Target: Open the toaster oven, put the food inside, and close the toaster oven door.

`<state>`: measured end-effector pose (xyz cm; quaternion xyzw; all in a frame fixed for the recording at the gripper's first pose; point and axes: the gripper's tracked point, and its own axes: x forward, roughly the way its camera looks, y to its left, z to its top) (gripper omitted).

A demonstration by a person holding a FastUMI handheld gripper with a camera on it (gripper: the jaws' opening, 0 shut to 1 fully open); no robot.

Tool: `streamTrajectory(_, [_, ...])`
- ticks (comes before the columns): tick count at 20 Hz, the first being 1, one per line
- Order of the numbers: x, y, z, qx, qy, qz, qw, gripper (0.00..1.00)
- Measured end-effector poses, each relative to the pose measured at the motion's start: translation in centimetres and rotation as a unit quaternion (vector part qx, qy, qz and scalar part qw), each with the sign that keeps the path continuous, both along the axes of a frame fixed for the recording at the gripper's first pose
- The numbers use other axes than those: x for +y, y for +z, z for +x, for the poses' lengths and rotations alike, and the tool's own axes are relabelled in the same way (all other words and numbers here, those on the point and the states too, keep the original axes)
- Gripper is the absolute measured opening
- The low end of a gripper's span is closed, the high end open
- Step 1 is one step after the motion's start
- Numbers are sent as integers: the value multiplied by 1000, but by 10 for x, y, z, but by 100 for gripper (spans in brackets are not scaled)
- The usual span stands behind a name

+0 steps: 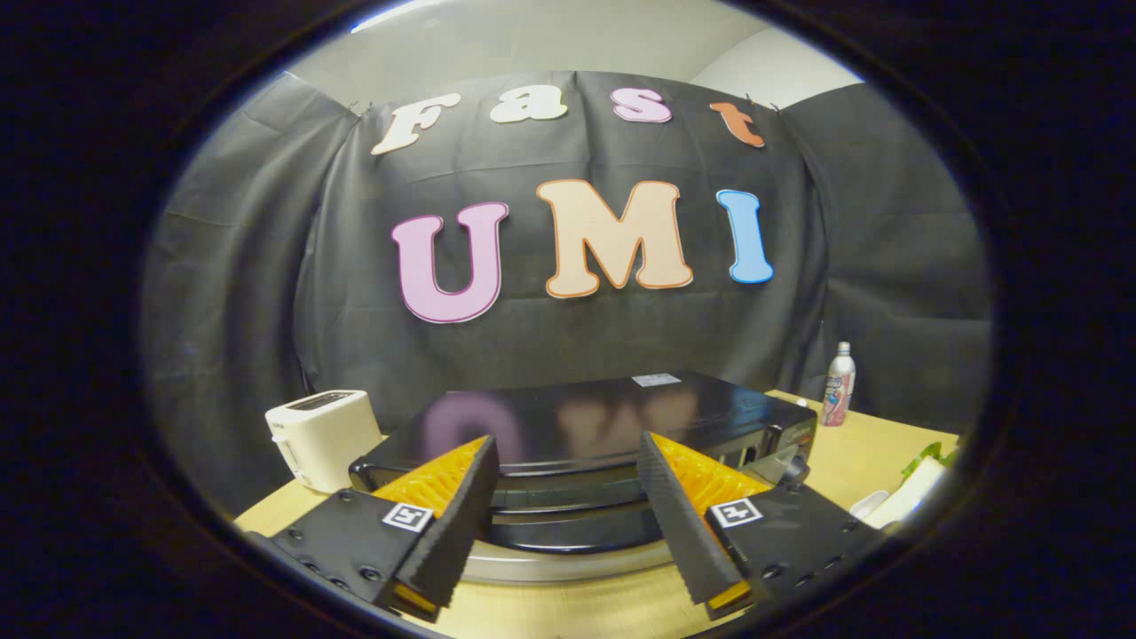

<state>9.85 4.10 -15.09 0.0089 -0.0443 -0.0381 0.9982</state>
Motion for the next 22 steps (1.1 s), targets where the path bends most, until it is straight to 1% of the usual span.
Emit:
streamTrajectory(5, [-5, -18, -38, 15, -8, -2, 1000, 97])
streamTrajectory(10, [-12, -50, -71, 63, -16, 0, 998, 95])
streamTrajectory(13, [-14, -64, -81, 77, -19, 6, 997, 93])
streamTrajectory(17, [-19, -91, -93, 129, -24, -5, 991, 91])
streamTrajectory(22, [-23, -118, -102, 166, -25, 7, 986, 91])
